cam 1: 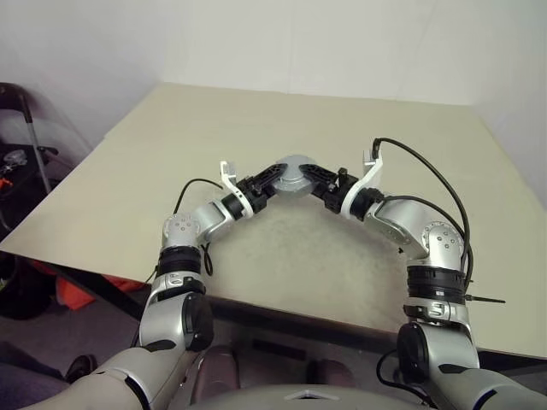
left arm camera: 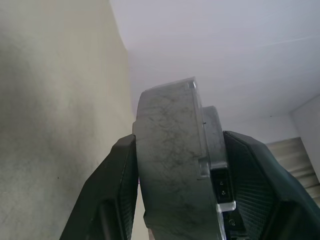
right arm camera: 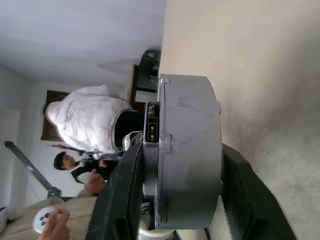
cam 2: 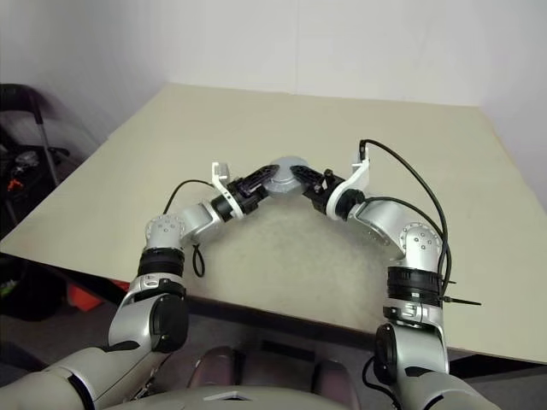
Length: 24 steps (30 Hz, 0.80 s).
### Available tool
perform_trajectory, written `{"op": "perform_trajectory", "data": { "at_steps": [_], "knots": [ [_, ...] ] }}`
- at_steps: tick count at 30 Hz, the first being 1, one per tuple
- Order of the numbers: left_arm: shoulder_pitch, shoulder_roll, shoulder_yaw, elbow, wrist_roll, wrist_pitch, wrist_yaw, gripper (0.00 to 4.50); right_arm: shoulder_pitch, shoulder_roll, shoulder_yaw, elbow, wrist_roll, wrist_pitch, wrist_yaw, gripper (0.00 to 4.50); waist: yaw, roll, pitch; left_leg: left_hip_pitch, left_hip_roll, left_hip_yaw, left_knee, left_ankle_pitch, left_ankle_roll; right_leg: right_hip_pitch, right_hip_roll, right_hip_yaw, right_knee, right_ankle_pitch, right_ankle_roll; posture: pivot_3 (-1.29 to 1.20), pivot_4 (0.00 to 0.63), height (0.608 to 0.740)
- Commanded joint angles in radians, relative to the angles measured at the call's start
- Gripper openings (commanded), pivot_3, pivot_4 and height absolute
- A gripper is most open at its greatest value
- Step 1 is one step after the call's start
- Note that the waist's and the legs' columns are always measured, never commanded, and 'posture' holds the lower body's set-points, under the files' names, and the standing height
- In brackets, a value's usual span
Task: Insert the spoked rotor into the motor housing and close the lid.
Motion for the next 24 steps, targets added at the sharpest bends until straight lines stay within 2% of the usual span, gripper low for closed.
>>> {"op": "perform_trajectory", "data": {
  "at_steps": [1,6,10,18,24],
  "knots": [
    [-0.003,0.014,-0.008,-0.029,0.001,-0.009,0.000,2.24,-0.040,-0.028,-0.010,-0.087,-0.105,-0.070,0.045,3.69,0.000,0.000,0.000,0.000,0.000,0.000,0.001,0.000,0.000,0.000,0.000,0.000,0.001,0.000,0.000,0.00,0.000,0.740],
    [0.009,0.030,-0.004,-0.037,0.014,-0.043,0.003,2.24,-0.045,-0.015,0.003,-0.094,-0.262,-0.139,0.065,3.69,-0.003,-0.001,0.000,0.001,0.000,0.000,0.002,0.000,0.000,0.000,0.000,0.001,0.004,0.000,0.000,0.00,0.000,0.740],
    [0.016,0.061,0.029,-0.034,0.050,-0.165,0.028,2.24,-0.039,-0.007,-0.008,-0.098,-0.317,-0.150,0.075,3.69,-0.004,-0.001,0.001,0.001,0.000,0.000,0.002,0.001,-0.001,-0.001,0.000,0.001,0.005,-0.001,0.000,0.00,0.000,0.740],
    [0.018,0.192,0.147,0.070,0.091,-0.384,0.120,2.24,-0.028,-0.013,-0.051,-0.090,-0.335,-0.127,0.080,3.69,-0.006,-0.001,0.001,0.002,0.001,0.000,0.002,0.000,-0.001,-0.001,0.001,0.001,0.006,-0.001,0.000,0.00,0.000,0.740],
    [0.015,0.194,0.141,0.145,0.141,-0.442,0.163,2.24,-0.037,-0.004,-0.057,-0.066,-0.351,-0.114,0.096,3.69,0.015,-0.002,0.001,0.000,0.000,0.000,0.003,0.000,0.000,0.000,-0.001,0.001,0.006,-0.002,0.002,0.00,0.000,0.740]
  ]
}}
